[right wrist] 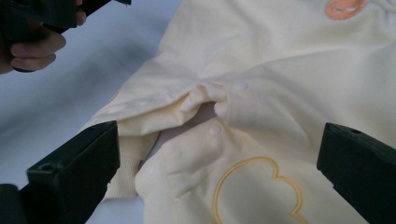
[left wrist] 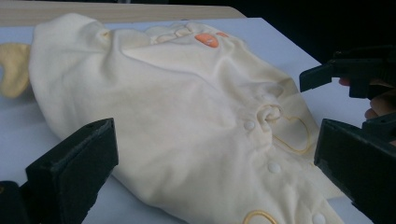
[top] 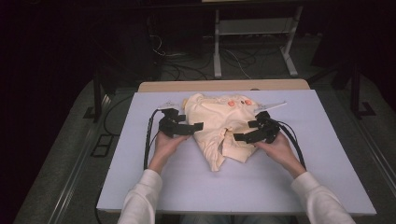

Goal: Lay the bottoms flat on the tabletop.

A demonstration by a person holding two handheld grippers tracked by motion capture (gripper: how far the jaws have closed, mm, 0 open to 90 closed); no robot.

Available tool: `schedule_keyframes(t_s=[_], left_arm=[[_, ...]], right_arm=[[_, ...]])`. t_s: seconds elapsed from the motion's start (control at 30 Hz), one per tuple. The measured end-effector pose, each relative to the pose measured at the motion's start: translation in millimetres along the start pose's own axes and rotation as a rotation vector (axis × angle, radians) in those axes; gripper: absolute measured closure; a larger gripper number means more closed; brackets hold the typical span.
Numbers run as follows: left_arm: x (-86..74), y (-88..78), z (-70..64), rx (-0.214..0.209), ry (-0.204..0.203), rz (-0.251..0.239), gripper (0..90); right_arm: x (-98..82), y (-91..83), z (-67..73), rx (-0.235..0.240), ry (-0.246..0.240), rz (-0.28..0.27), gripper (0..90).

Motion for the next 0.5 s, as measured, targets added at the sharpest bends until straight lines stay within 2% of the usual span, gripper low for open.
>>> schedule_keyframes(t_s=[0.1,0.2,0.37,0.5], left_arm=[[-7.1,-1.0,-5.3,-0.003,-0.009,0.004,0.0],[-14.3,-1.3,-13.3,-0.009,-0.021,0.011,0.0],[-25.1,-2.2,-28.8,-0.016,-0.004,0.039,0.0],[-31.5,-4.8,-38.5,-0.022,0.002,0.042,0.0]], right_arm=[[-9.6,-1.3,4.7,-0.005,-0.006,0.029,0.6],[-21.2,-1.4,9.7,0.003,-0.010,0.047,5.6],[-36.1,-0.1,14.6,0.012,-0.022,0.075,13.8],[-43.2,-1.7,18.4,0.020,-0.020,0.081,15.5]])
Point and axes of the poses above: each handheld gripper's, and its own axes: y roughly forward along the jaws, x roughly out of its top, z roughly to its left, the point moved 10 cm from there along y, roughly forward along the jaws, and after that the axes turned 1 degree about x, right-handed, at the moved point
